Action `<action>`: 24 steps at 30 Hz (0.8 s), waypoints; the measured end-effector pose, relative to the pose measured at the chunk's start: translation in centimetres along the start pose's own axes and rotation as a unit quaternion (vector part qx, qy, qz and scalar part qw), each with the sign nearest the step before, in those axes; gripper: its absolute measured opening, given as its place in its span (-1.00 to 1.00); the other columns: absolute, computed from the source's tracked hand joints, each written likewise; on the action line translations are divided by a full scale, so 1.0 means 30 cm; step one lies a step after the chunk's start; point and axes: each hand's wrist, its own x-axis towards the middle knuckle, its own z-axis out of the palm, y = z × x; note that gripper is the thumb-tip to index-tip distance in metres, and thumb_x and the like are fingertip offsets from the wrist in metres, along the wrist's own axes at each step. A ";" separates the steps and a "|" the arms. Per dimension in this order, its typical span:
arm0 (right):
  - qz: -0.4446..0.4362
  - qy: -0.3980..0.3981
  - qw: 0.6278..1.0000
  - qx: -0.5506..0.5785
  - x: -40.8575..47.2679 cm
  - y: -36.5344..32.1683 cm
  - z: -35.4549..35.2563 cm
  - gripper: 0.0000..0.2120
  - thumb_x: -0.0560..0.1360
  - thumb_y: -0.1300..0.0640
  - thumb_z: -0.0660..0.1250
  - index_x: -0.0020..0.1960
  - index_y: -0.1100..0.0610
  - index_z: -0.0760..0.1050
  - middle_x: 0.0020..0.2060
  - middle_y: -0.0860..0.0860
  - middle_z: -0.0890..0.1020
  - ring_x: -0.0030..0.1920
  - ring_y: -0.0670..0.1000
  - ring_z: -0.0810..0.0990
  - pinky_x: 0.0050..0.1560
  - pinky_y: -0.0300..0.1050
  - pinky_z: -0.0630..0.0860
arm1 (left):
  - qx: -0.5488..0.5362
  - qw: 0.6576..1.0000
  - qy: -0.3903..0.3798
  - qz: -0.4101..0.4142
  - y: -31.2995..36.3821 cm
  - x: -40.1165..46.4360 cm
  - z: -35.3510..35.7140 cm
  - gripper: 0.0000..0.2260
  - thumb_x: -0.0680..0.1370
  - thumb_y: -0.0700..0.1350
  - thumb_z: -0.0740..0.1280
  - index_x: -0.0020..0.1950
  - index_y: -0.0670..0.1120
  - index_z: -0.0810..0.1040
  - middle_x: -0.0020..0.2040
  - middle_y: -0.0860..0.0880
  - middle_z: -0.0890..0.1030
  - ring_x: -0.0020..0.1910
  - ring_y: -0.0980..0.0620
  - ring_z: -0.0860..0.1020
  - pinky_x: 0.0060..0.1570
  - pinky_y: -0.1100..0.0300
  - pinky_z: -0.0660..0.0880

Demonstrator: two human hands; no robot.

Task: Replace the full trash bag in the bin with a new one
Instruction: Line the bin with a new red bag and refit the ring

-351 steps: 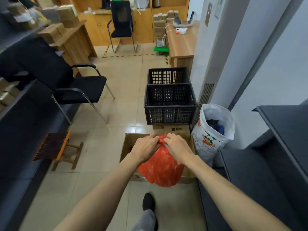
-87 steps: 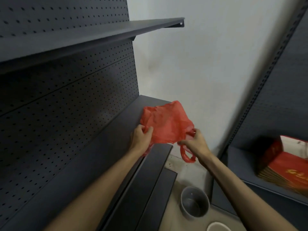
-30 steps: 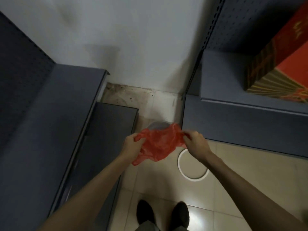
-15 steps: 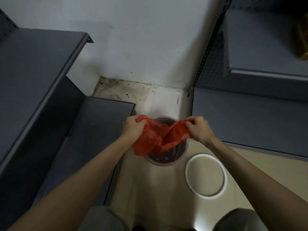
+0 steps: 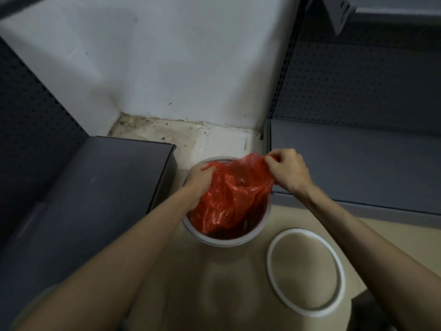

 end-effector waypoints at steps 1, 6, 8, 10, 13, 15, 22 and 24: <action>-0.001 0.000 1.000 -0.002 -0.005 0.010 0.008 -0.77 0.51 0.06 0.23 -0.27 0.01 0.58 -0.32 -0.06 0.64 -0.17 0.08 0.66 -0.02 0.06 0.59 | -0.007 1.000 -0.015 -0.002 -0.013 -0.001 0.015 -0.82 0.60 -0.12 0.27 0.00 0.00 0.69 -0.16 -0.10 0.71 -0.17 -0.09 0.68 -0.07 0.08 0.62; 0.010 -0.004 1.000 -0.020 -0.017 0.056 0.052 -0.77 0.49 0.02 0.22 -0.09 0.03 0.65 -0.15 0.04 0.71 -0.05 0.16 0.65 0.05 0.10 0.57 | -0.002 0.999 -0.040 -0.013 -0.101 0.014 0.084 -0.81 0.60 -0.17 0.28 0.07 -0.13 0.69 -0.04 -0.21 0.70 -0.04 -0.16 0.66 0.10 -0.01 0.59; 0.016 -0.027 0.999 -0.038 -0.020 0.084 0.077 -0.76 0.49 0.02 0.21 -0.07 0.03 0.64 -0.13 0.07 0.70 -0.04 0.18 0.64 0.05 0.07 0.56 | 0.094 0.995 -0.013 0.010 -0.142 0.034 0.081 -0.80 0.59 -0.09 0.28 0.04 -0.08 0.70 -0.05 -0.16 0.70 0.00 -0.18 0.65 0.13 -0.04 0.57; 0.009 -0.051 0.997 -0.059 -0.022 0.109 0.099 -0.76 0.50 0.04 0.19 -0.03 0.04 0.63 -0.07 0.09 0.69 0.00 0.19 0.63 0.06 0.06 0.55 | 0.206 0.978 0.017 0.021 -0.160 0.036 0.055 -0.75 0.60 -0.01 0.24 0.06 -0.07 0.68 0.01 -0.15 0.69 0.05 -0.20 0.62 0.15 -0.03 0.52; -0.008 -0.067 0.994 -0.088 -0.022 0.127 0.109 -0.75 0.54 0.03 0.18 0.02 0.02 0.63 0.05 0.14 0.60 0.05 0.20 0.57 0.10 0.05 0.50 | 0.297 0.952 0.047 0.051 -0.135 0.008 -0.005 -0.71 0.62 0.01 0.19 -0.06 -0.12 0.63 0.02 -0.19 0.66 0.07 -0.21 0.60 0.10 0.02 0.50; -0.013 -0.070 0.992 -0.107 -0.022 0.129 0.102 -0.75 0.56 0.01 0.18 0.05 0.03 0.61 0.08 0.15 0.52 0.07 0.23 0.54 0.12 0.07 0.47 | 0.335 0.939 0.052 0.062 -0.115 -0.004 -0.044 -0.67 0.63 0.01 0.18 -0.09 -0.18 0.61 -0.02 -0.21 0.65 0.03 -0.21 0.59 -0.02 0.08 0.46; -0.048 -0.081 0.986 -0.139 -0.019 0.106 0.059 -0.67 0.58 -0.12 0.18 -0.07 0.06 0.62 -0.02 0.08 0.57 0.00 0.11 0.55 0.00 0.11 0.53 | 0.399 0.911 0.061 0.084 -0.055 -0.067 -0.166 -0.68 0.57 0.17 0.24 -0.05 -0.03 0.64 -0.11 -0.07 0.67 -0.09 -0.12 0.64 -0.03 -0.01 0.59; -0.052 -0.080 0.984 -0.148 -0.021 0.095 0.044 -0.67 0.58 -0.10 0.20 -0.06 0.08 0.64 -0.01 0.09 0.56 0.09 0.11 0.49 -0.02 0.06 0.48 | 0.369 0.922 0.073 0.091 -0.035 -0.087 -0.190 -0.78 0.56 0.10 0.31 -0.10 0.00 0.65 -0.12 -0.05 0.68 -0.10 -0.10 0.65 -0.01 -0.02 0.60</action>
